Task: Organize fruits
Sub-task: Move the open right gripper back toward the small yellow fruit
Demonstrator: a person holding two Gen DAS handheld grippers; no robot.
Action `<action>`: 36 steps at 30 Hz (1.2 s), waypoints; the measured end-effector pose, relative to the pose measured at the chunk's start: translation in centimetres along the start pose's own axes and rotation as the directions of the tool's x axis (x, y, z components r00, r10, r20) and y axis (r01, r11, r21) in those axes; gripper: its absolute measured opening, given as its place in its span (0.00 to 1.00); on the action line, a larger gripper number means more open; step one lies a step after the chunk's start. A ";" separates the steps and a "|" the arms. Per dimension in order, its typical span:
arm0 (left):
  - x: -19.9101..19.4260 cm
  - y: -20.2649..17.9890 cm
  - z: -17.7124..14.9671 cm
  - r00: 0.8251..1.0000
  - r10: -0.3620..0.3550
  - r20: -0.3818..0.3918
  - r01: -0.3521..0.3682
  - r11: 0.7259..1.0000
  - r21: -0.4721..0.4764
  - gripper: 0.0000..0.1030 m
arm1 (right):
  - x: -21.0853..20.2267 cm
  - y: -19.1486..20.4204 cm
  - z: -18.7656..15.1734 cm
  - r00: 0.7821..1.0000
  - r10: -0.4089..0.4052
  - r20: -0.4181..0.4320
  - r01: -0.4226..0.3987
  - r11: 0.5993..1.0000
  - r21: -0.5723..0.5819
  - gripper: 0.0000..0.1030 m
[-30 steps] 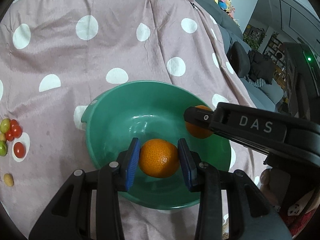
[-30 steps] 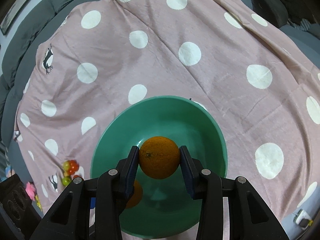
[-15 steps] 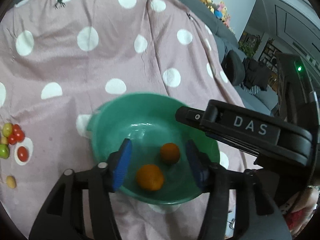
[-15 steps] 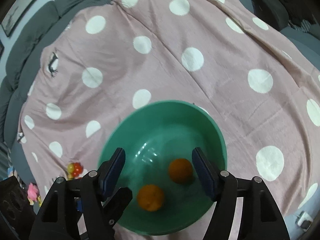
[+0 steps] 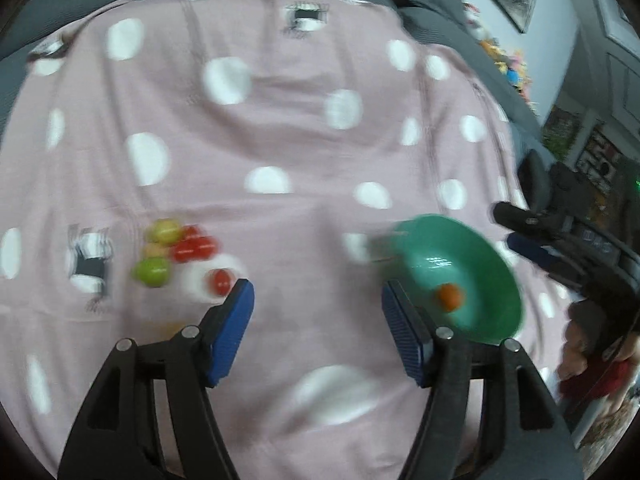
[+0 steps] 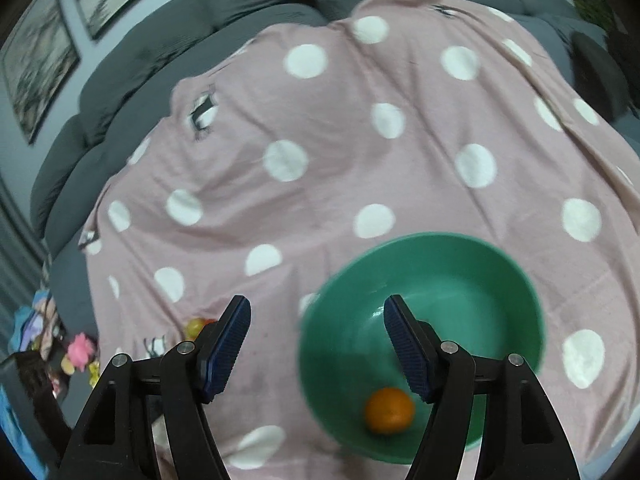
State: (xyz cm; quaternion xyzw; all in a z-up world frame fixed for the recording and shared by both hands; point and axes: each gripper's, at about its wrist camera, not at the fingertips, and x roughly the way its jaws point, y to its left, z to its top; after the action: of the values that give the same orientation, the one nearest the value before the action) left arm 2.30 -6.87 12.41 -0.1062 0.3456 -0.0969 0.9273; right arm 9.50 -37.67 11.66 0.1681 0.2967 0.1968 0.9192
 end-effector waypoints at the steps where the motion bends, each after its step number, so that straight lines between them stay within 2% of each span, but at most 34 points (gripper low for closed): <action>1: -0.2 1.9 0.0 0.999 0.042 -0.004 -0.042 0.999 -0.007 0.64 | 0.2 0.5 -0.3 1.000 0.001 -0.005 -0.001 1.000 -0.010 0.68; 3: -0.9 5.8 -0.5 0.990 0.136 0.025 -0.134 0.988 -0.072 0.63 | 1.1 2.4 -1.0 1.000 0.009 -0.026 -0.011 0.999 -0.053 0.68; 6: -1.7 10.2 -1.8 0.986 0.156 0.061 -0.143 0.972 -0.185 0.63 | 2.5 4.8 -2.0 0.997 0.050 -0.058 -0.056 0.993 -0.105 0.68; 8: -1.4 11.8 -1.9 0.984 0.175 0.038 -0.162 0.962 -0.221 0.60 | 4.1 6.6 -3.1 0.992 0.077 -0.099 -0.089 0.988 -0.129 0.68; 11: -1.5 13.3 -1.8 0.987 0.157 0.029 -0.144 0.955 -0.261 0.56 | 6.5 9.3 -5.3 0.979 0.097 -0.178 -0.131 0.973 -0.188 0.68; 13: -1.6 13.4 -1.7 0.988 0.148 0.033 -0.134 0.954 -0.267 0.54 | 7.7 10.7 -6.8 0.971 0.107 -0.216 -0.154 0.965 -0.213 0.64; 20: -1.3 13.7 -2.0 0.995 0.098 0.013 -0.091 0.958 -0.274 0.34 | 11.5 14.8 -11.3 0.924 0.122 -0.362 -0.228 0.936 -0.269 0.53; 23: -1.3 13.9 -2.1 0.995 0.098 0.001 -0.094 0.958 -0.272 0.28 | 13.3 16.3 -12.7 0.908 0.082 -0.410 -0.216 0.931 -0.293 0.51; 29: -1.8 14.2 -2.0 0.997 0.078 0.012 -0.072 0.956 -0.286 0.28 | 16.0 18.6 -14.3 0.894 -0.024 -0.447 -0.161 0.915 -0.371 0.50; 31: -1.9 14.2 -2.0 0.997 0.076 0.016 -0.069 0.956 -0.285 0.28 | 16.8 19.1 -14.7 0.889 -0.063 -0.454 -0.137 0.908 -0.395 0.47; 34: -1.8 14.1 -2.0 0.998 0.064 0.012 -0.058 0.958 -0.282 0.28 | 17.2 19.9 -15.2 0.901 -0.120 -0.418 -0.098 0.881 -0.463 0.42; 36: -1.8 14.0 -2.0 0.998 0.058 0.010 -0.053 0.959 -0.277 0.28 | 17.2 20.2 -15.3 0.903 -0.140 -0.406 -0.079 0.875 -0.478 0.33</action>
State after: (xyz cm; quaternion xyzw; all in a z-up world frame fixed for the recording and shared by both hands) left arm 1.14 6.77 8.32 -0.2259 0.3502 -0.0205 0.9088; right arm 7.69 -9.31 0.20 -0.1190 0.4349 0.2817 0.8469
